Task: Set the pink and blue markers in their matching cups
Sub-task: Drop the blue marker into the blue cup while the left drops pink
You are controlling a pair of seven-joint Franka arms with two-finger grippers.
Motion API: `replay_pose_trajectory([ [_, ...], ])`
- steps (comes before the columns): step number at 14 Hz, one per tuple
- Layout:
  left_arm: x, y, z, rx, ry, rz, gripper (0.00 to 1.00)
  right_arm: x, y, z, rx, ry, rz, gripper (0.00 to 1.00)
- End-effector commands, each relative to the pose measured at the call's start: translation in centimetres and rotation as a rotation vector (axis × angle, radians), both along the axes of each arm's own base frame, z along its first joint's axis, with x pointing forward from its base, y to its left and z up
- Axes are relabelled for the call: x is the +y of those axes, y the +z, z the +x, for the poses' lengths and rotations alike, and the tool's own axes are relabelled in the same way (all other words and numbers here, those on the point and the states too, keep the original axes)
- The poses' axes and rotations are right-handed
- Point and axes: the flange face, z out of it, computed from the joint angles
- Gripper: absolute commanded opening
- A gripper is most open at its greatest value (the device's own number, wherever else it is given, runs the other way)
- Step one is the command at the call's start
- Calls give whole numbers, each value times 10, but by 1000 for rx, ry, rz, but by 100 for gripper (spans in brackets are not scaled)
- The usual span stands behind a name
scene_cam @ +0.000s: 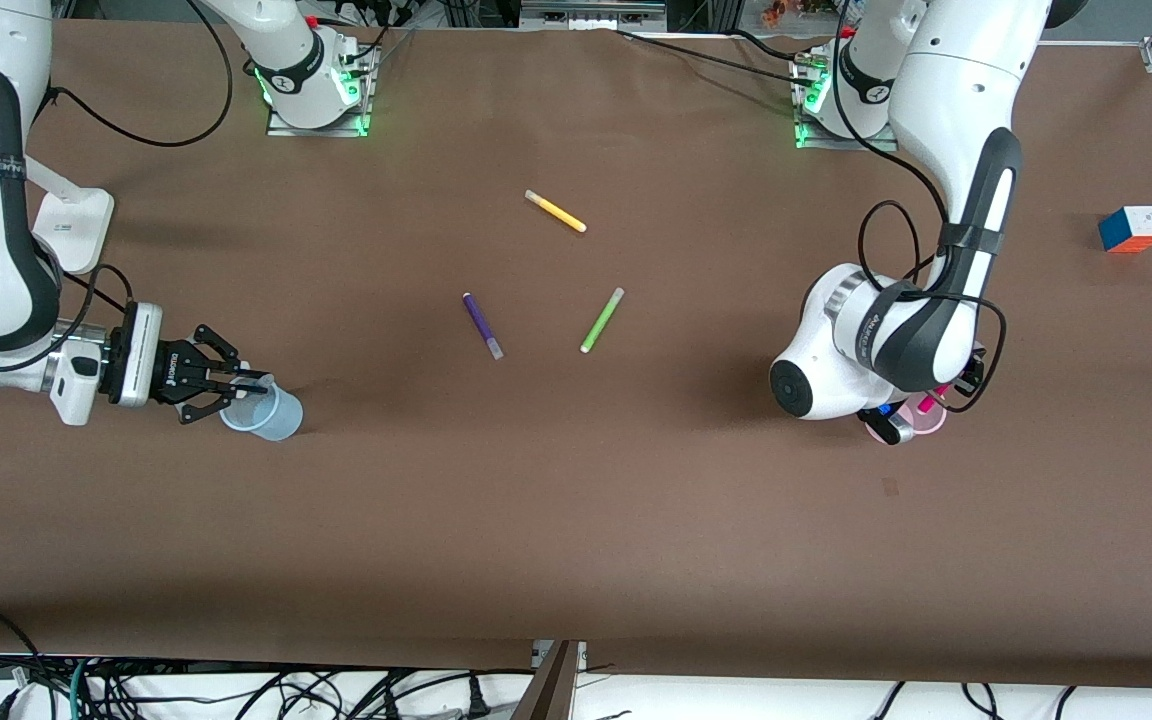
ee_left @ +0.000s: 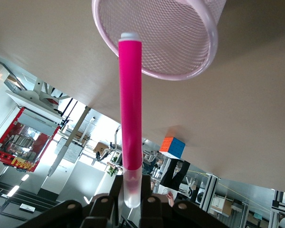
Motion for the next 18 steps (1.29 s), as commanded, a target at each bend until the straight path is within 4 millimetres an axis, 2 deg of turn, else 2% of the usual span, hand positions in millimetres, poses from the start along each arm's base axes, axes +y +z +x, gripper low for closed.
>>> replay_pose_trajectory([
  [1,1,6,8,1,-10,-4,100,-13,-9,4,3,-14,47,6],
  [3,1,8,9,-5,-8,-7,100,-14,-10,4,6,-24,65,6],
  [5,-2,20,14,-32,13,-42,100,-21,-21,3,22,-47,82,8],
  [6,0,30,20,-54,67,-102,100,-22,-24,3,24,-50,84,11],
  [7,6,42,27,-79,137,-180,100,-21,-22,4,21,-49,83,20],
  [8,17,57,31,-97,213,-260,100,-22,-20,6,18,-51,83,37],
  [10,32,89,33,-140,332,-402,100,-21,-25,7,27,-58,85,83],
  [11,46,106,33,-179,411,-464,100,-21,-25,8,25,-63,95,100],
  [13,50,141,28,-281,586,-561,100,-20,-17,13,17,-80,106,100],
  [16,30,188,19,-439,769,-590,100,-21,1,22,93,-145,89,100],
  [18,37,227,12,-502,785,-625,100,-21,16,29,176,-208,43,100],
])
